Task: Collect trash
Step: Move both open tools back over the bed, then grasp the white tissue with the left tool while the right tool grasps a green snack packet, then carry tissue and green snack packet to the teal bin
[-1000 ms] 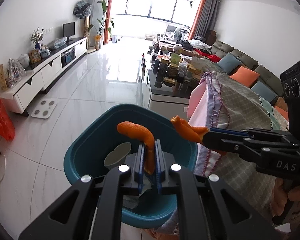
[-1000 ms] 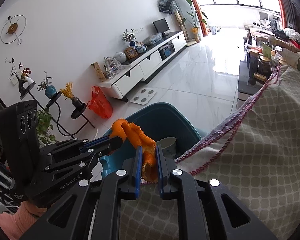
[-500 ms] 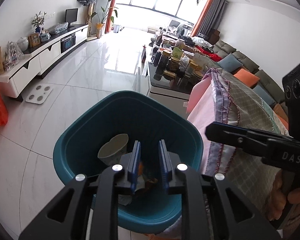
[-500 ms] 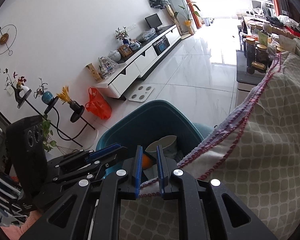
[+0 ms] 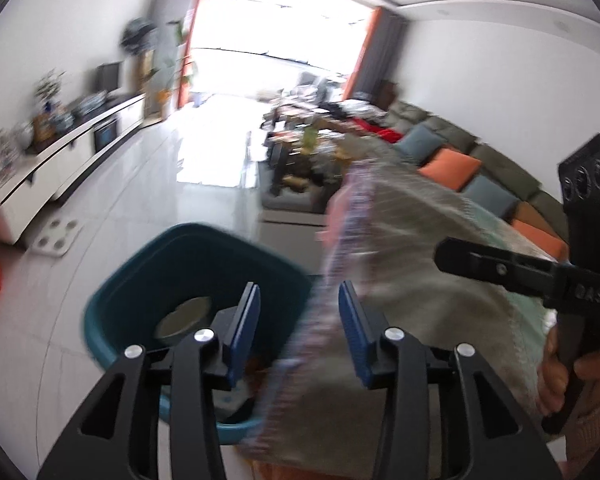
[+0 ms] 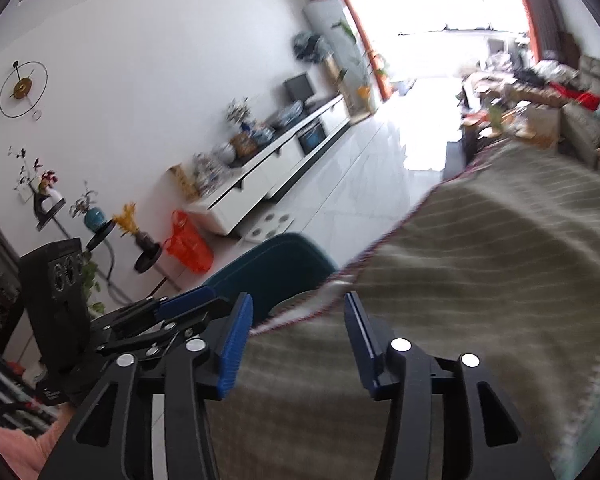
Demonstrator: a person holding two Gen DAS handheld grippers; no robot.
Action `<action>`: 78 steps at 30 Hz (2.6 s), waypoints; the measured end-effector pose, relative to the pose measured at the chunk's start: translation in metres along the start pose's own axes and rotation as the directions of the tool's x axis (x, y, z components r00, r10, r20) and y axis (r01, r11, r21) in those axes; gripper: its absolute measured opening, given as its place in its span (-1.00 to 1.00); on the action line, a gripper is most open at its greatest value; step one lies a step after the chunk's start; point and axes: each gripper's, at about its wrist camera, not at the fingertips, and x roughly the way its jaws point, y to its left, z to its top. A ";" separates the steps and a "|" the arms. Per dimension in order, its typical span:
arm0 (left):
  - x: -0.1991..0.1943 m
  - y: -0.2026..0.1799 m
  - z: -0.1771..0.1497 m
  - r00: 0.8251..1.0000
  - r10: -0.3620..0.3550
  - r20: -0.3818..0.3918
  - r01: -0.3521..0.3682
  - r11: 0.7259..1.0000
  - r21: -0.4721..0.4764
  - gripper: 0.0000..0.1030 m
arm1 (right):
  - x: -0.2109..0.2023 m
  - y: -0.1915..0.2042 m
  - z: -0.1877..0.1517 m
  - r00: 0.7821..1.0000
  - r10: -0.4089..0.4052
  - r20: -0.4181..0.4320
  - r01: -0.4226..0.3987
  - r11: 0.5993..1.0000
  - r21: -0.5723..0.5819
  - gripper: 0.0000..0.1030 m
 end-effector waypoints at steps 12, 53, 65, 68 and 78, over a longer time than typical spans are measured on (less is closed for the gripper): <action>0.028 -0.147 -0.013 0.943 -0.313 -0.113 0.331 0.917 0.222 -0.16 | -0.140 -0.073 -0.041 0.950 -0.251 0.185 0.225 0.963 0.150 0.04; 0.092 -0.288 -0.050 0.844 -0.401 -0.356 0.511 0.803 0.308 -0.76 | -0.296 -0.211 -0.172 0.753 -0.656 0.060 0.565 0.690 0.452 -0.83; 0.057 -0.245 -0.037 0.864 -0.421 -0.276 0.492 0.824 0.281 -0.78 | -0.297 -0.170 -0.146 0.775 -0.611 0.162 0.516 0.760 0.395 -0.84; 0.049 -0.236 -0.034 0.874 -0.414 -0.253 0.476 0.835 0.278 -0.78 | -0.294 -0.156 -0.137 0.786 -0.588 0.191 0.500 0.787 0.363 -0.84; 0.033 -0.206 -0.030 0.901 -0.380 -0.211 0.425 0.869 0.252 -0.78 | -0.254 -0.127 -0.109 0.858 -0.465 0.221 0.405 0.874 0.268 -0.84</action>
